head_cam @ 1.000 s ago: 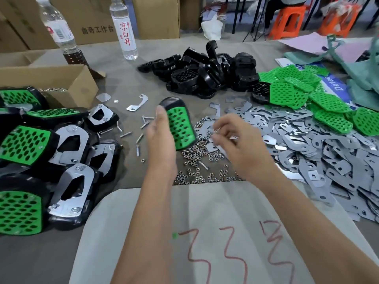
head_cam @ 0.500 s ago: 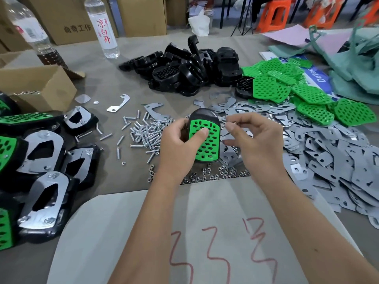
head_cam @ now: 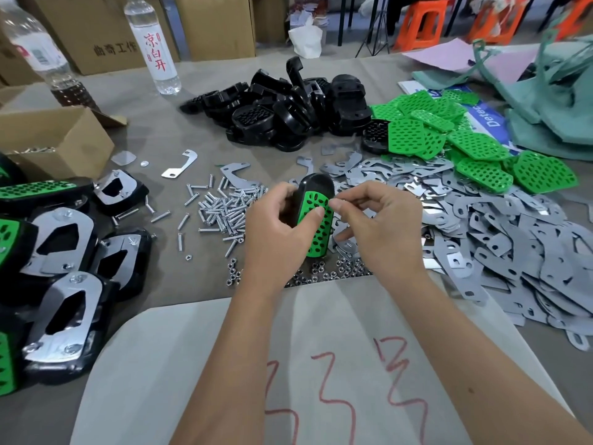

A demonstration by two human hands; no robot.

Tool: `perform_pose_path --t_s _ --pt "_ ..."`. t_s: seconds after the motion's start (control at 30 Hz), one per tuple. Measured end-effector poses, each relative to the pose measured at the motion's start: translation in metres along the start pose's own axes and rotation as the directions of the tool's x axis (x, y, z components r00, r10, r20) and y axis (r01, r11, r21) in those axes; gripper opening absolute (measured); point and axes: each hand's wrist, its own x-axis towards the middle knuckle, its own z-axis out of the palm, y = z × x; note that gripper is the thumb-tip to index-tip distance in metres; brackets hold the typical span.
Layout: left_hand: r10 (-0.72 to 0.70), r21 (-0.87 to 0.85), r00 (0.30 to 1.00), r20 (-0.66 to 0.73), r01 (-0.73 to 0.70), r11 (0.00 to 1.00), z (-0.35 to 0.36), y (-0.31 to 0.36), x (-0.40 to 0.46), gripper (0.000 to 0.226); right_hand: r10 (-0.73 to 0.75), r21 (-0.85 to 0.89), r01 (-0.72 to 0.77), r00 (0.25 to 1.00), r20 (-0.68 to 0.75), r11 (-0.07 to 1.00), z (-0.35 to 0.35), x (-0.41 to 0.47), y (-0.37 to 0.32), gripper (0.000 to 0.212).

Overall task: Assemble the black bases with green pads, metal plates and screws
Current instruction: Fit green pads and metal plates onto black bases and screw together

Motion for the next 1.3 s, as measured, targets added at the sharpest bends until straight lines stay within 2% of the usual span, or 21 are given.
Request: perform_pose_path --t_s 0.1,0.2,0.27,0.37,0.43,0.5,0.6,0.7,0.8,0.87,0.97,1.03,1.1,1.2,1.3 --pt "0.008 -0.024 1.000 -0.029 -0.008 1.000 0.000 -0.001 0.000 0.011 0.082 0.132 -0.081 0.997 -0.002 0.988 0.004 0.000 0.000 0.018" --pt "0.020 -0.017 0.999 -0.033 -0.021 1.000 0.002 0.000 -0.001 0.013 0.113 0.123 -0.107 0.993 -0.045 0.987 0.009 -0.003 0.002 0.020" --pt "-0.005 -0.053 0.999 -0.037 0.003 0.999 0.002 0.001 -0.001 0.012 0.013 0.011 -0.012 0.998 -0.054 1.000 0.007 -0.003 0.001 0.018" --pt "-0.106 -0.247 0.994 -0.016 0.099 0.964 -0.003 0.002 -0.001 0.012 -0.156 -0.106 0.167 0.983 0.099 0.980 -0.006 0.004 -0.002 0.010" --pt "-0.118 -0.250 0.993 0.019 0.118 0.961 -0.005 0.002 -0.002 0.011 -0.227 -0.181 0.260 0.956 0.183 0.949 -0.014 0.008 -0.004 0.007" --pt "-0.097 -0.228 0.995 0.030 0.102 0.968 -0.005 0.003 -0.002 0.011 -0.270 -0.208 0.307 0.945 0.186 0.929 -0.013 0.008 -0.004 0.008" --pt "-0.062 -0.196 0.998 -0.018 0.057 0.979 -0.002 0.002 -0.002 0.015 -0.192 -0.176 0.207 0.976 0.099 0.962 0.000 0.000 -0.001 0.015" --pt "0.000 -0.090 0.999 -0.043 -0.004 0.996 0.001 0.002 -0.002 0.012 0.018 -0.053 -0.017 1.000 0.015 0.998 0.007 -0.002 0.003 0.019" --pt "0.090 0.033 0.994 -0.058 -0.089 0.996 0.007 0.006 -0.005 0.015 0.186 0.096 -0.182 0.982 -0.030 0.979 0.013 -0.003 0.005 0.017" --pt "0.153 0.072 0.986 -0.066 -0.148 0.986 0.011 0.007 -0.005 0.018 0.233 0.109 -0.221 0.967 -0.108 0.969 0.019 -0.006 0.005 0.019" --pt "0.175 0.062 0.981 -0.084 -0.170 0.983 0.015 0.007 -0.005 0.019 0.146 -0.024 -0.151 0.977 -0.158 0.988 0.022 -0.006 0.004 0.041" --pt "0.145 0.045 0.985 -0.099 -0.141 0.989 0.015 0.006 -0.004 0.018 -0.019 -0.236 0.001 0.997 -0.076 0.972 0.015 -0.004 -0.001 0.049" --pt "0.129 0.048 0.987 -0.098 -0.124 0.991 0.014 0.004 -0.004 0.018 -0.111 -0.355 0.114 0.993 0.030 0.928 0.008 -0.002 -0.006 0.045" --pt "0.135 0.065 0.986 -0.095 -0.129 0.989 0.013 0.003 -0.003 0.018 -0.095 -0.368 0.144 0.984 0.150 0.918 0.001 -0.001 -0.005 0.040" --pt "0.148 0.092 0.984 -0.103 -0.138 0.986 0.013 0.003 -0.003 0.020 -0.093 -0.397 0.140 0.987 0.134 0.907 0.002 -0.001 -0.005 0.037"
